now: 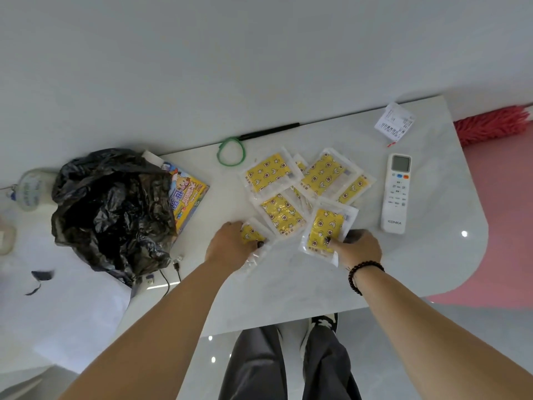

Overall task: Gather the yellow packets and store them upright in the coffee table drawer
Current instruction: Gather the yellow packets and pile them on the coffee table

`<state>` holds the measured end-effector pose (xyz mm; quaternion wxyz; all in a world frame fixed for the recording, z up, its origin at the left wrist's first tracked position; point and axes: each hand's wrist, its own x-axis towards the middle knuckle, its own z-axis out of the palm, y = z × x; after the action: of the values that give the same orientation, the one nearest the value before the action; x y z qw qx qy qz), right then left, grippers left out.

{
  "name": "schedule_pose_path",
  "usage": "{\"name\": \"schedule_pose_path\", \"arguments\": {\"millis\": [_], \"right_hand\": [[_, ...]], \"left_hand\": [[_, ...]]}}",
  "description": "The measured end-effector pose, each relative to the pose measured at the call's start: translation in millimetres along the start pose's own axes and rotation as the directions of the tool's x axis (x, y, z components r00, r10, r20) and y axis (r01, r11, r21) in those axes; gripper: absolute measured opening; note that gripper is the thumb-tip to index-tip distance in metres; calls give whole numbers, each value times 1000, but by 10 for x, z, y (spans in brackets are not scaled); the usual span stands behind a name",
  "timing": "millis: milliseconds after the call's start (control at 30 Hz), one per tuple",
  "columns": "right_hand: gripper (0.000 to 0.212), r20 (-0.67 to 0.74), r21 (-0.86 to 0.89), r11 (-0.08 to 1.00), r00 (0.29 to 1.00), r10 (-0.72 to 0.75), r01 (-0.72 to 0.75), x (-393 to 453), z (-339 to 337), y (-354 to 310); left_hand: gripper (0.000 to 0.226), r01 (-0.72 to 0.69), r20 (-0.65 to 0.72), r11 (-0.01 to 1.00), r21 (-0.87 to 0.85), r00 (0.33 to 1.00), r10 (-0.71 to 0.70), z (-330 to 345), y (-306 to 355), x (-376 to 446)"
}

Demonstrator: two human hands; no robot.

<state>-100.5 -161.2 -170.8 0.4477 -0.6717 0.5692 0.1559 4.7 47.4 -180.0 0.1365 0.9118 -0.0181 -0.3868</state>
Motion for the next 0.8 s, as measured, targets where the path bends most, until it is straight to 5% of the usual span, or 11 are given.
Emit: {"name": "schedule_pose_path", "arguments": {"millis": [67,200,433,567,667,800], "right_hand": [[14,44,6,998,997,-70,70,-30,11,20],[28,169,221,968,972,-161,122,-182,70,46],[15,309,184,970,927,-213,161,-319,252,-30],[15,313,5,966,917,-247,259,-282,275,-162],[8,128,66,974,966,-225,218,-188,199,-342],[54,-173,201,978,985,-11,46,82,47,-668]], "left_hand": [[23,56,-4,958,-281,998,-59,34,-27,-82],[13,116,61,734,-669,993,-101,136,4,-285],[22,179,181,477,-861,983,-42,220,161,-402],[26,126,127,517,-846,991,-34,182,235,-363],[24,102,74,496,-862,994,-75,124,259,-337],[23,80,43,451,-889,995,-92,31,248,-313]]}}
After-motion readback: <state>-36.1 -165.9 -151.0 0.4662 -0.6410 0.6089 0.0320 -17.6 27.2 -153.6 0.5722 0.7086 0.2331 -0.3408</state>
